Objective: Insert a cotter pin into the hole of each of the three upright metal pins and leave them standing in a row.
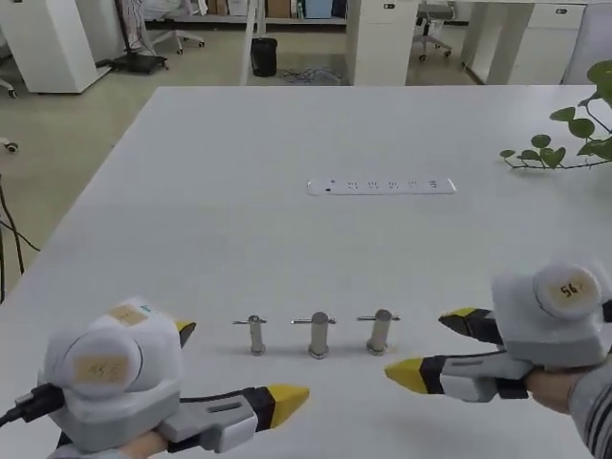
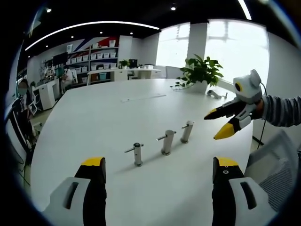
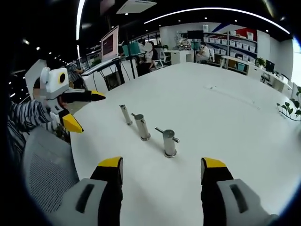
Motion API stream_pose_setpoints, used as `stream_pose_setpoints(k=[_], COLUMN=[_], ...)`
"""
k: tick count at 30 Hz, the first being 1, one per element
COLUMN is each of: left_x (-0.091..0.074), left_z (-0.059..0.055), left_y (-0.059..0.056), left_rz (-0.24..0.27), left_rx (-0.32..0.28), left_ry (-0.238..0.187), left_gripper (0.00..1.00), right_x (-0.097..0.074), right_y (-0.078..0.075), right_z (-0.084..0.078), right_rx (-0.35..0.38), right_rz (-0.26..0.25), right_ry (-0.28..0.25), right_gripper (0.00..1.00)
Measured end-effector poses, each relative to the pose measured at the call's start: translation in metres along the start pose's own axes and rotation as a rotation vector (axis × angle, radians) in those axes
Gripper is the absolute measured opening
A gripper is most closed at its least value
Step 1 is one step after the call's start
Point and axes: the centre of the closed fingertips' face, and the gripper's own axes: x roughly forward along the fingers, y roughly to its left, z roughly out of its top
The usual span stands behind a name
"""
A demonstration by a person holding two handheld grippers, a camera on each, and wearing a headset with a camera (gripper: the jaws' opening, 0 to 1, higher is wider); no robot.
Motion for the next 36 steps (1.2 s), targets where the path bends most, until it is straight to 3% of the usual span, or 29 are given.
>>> stream_pose_setpoints(k=[10, 12, 26, 36], left_x=[-0.006, -0.006, -0.011, -0.013], left_z=[-0.005, -0.006, -0.007, -0.010], left_y=[-0.005, -0.005, -0.004, -0.005], left_rz=[0.002, 0.000, 0.027, 0.031], left_rx=[0.015, 0.022, 0.016, -0.002], left_ry=[0.013, 0.018, 0.006, 0.006], left_gripper=[0.93, 0.94, 0.94, 0.95], right_x=[0.001, 0.001, -0.004, -0.008], right_y=[0.010, 0.013, 0.025, 0.030], right_z=[-0.013, -0.007, -0.011, -0.015], right_rx=[0.002, 0.061, 0.033, 0.081], right_rz=[-0.041, -0.043, -0.080, -0.077], right_ry=[-0.002, -0.054, -0.063, -0.087], right_gripper=[0.66, 0.64, 0.67, 0.74])
